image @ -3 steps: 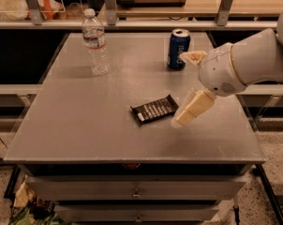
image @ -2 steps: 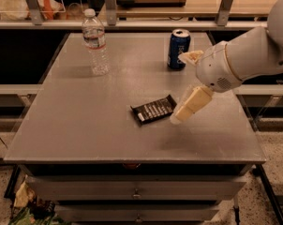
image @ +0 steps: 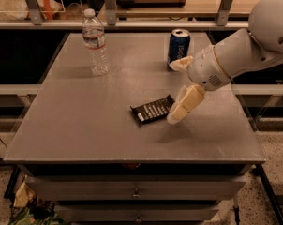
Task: Move rxbar chocolate near water bottle
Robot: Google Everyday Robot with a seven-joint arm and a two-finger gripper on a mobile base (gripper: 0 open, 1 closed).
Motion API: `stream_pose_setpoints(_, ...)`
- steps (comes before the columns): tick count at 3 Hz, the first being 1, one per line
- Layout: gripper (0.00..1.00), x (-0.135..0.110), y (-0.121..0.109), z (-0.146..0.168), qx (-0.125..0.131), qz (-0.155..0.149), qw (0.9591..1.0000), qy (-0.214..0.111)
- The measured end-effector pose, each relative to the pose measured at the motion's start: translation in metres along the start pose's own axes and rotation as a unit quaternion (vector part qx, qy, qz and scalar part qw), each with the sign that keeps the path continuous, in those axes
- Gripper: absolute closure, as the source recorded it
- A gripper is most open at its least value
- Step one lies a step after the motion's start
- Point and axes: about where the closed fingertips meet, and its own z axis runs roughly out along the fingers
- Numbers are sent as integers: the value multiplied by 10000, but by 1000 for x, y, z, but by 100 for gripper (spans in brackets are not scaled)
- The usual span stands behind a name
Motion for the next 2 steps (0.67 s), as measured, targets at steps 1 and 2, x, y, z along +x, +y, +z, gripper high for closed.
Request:
stream_pose_setpoints(1, 0, 11, 2, 19, -269, -8, 9995, -169)
stream_pose_setpoints(2, 0, 17, 2, 39, -454, -97, 9986, -269)
